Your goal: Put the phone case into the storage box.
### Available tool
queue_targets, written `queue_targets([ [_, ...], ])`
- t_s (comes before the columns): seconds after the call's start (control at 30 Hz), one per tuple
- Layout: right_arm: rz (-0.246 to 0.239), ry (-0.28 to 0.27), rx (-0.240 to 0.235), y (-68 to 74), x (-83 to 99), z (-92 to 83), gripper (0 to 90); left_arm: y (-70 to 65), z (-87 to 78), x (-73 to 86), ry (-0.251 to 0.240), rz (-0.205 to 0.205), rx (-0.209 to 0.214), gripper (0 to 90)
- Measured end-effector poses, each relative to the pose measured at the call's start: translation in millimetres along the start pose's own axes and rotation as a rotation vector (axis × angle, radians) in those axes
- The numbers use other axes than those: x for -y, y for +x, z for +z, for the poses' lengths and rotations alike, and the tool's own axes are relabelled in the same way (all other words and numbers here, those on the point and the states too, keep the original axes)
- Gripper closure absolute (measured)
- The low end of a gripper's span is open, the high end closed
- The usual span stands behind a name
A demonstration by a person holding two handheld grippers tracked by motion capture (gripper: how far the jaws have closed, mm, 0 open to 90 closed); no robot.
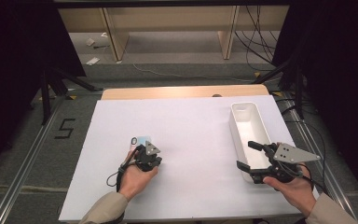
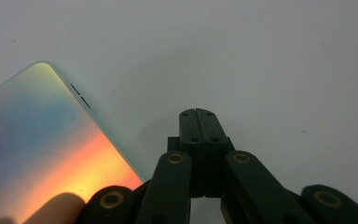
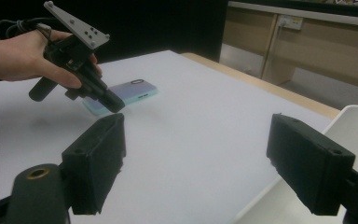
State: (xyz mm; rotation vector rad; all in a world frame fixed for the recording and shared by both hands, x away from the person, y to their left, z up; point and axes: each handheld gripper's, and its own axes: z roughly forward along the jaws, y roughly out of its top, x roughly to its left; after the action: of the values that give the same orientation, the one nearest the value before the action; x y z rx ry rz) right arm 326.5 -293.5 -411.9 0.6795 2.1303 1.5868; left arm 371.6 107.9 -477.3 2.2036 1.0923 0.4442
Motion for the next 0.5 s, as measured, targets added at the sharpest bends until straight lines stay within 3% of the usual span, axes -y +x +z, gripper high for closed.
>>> queue_targets([
  [0.13,0.001,0.000,0.001,-0.1,0.0,0.0,20.5,0.9,3.0,3.5,0.036,0.001,0.003,89.8],
  [0.5,0.003,0.003,-0.002,-0.4,-0.1,0.0,20.5,6.0,-2.0,9.2,0.070,-0.010,0.010,89.8],
])
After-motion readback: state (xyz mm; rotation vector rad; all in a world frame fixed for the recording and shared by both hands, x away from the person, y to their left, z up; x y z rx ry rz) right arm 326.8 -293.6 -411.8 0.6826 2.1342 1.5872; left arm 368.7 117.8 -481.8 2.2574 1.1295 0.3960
